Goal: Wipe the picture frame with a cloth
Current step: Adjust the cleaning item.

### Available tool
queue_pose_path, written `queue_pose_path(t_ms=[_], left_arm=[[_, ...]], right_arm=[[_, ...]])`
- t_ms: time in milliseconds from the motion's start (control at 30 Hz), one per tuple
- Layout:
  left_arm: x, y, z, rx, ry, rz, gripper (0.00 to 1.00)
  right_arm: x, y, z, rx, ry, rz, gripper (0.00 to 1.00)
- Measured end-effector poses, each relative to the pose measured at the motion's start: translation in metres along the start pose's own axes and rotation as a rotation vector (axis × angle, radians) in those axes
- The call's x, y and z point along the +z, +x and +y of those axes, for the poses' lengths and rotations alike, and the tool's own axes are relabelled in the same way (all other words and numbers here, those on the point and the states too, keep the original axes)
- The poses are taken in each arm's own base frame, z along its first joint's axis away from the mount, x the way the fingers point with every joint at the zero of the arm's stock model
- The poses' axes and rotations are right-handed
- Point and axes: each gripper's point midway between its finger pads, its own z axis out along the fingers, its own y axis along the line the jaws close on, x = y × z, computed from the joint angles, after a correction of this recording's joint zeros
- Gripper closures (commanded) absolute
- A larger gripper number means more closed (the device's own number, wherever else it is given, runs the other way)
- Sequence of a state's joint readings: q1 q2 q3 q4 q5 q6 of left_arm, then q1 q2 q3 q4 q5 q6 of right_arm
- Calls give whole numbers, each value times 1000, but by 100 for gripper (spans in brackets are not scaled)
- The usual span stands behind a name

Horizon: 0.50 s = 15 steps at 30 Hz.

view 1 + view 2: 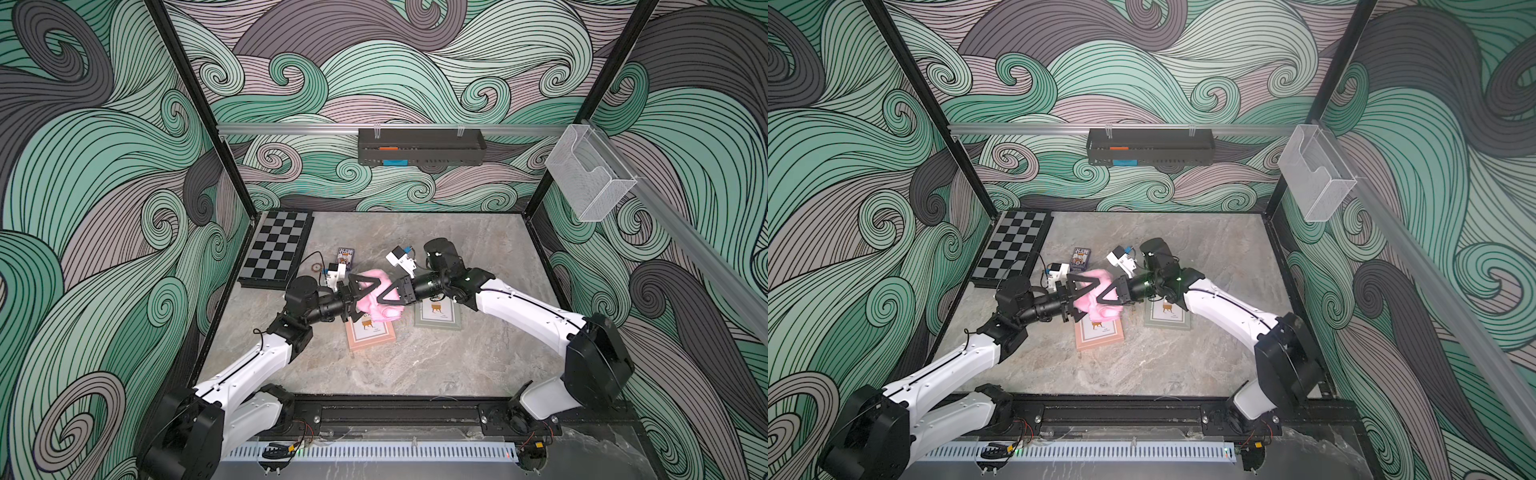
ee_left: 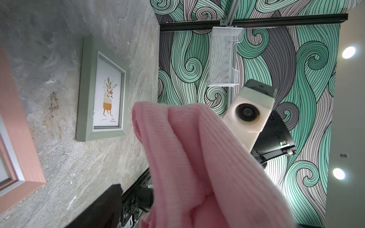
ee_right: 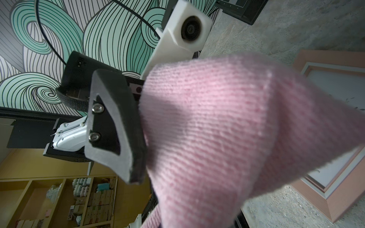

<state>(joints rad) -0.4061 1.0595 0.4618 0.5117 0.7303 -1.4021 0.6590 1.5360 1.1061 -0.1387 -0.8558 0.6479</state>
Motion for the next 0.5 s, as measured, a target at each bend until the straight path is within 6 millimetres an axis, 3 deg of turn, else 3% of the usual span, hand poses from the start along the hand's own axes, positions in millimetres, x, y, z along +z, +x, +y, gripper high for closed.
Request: queue_pose_path(t_ms=[200, 400, 467, 500], left_arm=[[3, -3, -1, -9, 13, -2, 54], [3, -4, -2, -8, 16, -7, 82], [3, -4, -2, -12, 15, -10, 94], [3, -4, -2, -7, 16, -10, 100]], right_arm=[[6, 2, -5, 15, -1, 17, 100], [6, 2, -2, 8, -9, 19, 99], [6, 2, -2, 6, -11, 19, 92], [6, 2, -2, 5, -11, 19, 82]])
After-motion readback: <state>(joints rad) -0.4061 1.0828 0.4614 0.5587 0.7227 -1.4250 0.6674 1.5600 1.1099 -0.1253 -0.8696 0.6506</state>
